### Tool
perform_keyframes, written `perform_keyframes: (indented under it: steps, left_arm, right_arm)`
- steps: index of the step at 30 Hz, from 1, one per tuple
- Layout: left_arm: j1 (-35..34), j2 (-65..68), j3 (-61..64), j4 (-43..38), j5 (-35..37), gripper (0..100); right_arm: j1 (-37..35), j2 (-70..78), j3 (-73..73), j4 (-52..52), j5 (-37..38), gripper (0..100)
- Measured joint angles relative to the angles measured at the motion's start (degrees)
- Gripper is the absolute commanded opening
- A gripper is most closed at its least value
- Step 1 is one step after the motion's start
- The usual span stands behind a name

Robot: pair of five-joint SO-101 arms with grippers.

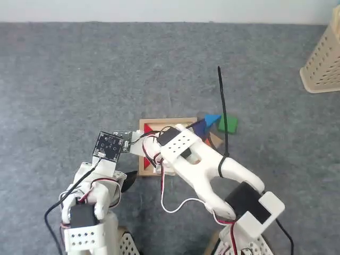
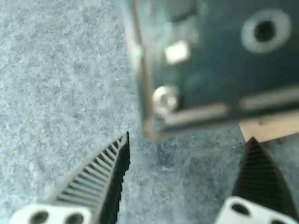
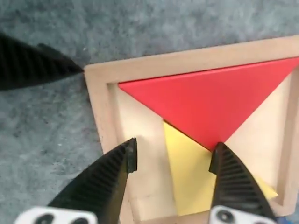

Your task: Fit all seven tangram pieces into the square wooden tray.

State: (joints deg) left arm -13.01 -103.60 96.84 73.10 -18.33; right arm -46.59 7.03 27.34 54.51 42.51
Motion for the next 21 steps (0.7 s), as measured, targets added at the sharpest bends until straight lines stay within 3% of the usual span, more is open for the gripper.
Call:
perform_keyframes:
  steps: [8,17,21]
  left_arm:
    - [0.00,0.00,0.00,0.00,0.00,35]
    - [0.00,0.00,0.00,0.00,0.00,35]
    - [0.00,0.00,0.00,0.00,0.00,35]
  right_arm:
    - [3.60,0.00,-0.79,2.90,2.29,23.9]
    - [4.48,-0.53,-1.23,4.48,4.31,1.7]
    - [5.27,-0.62,-1.23,4.84,4.22,1.2]
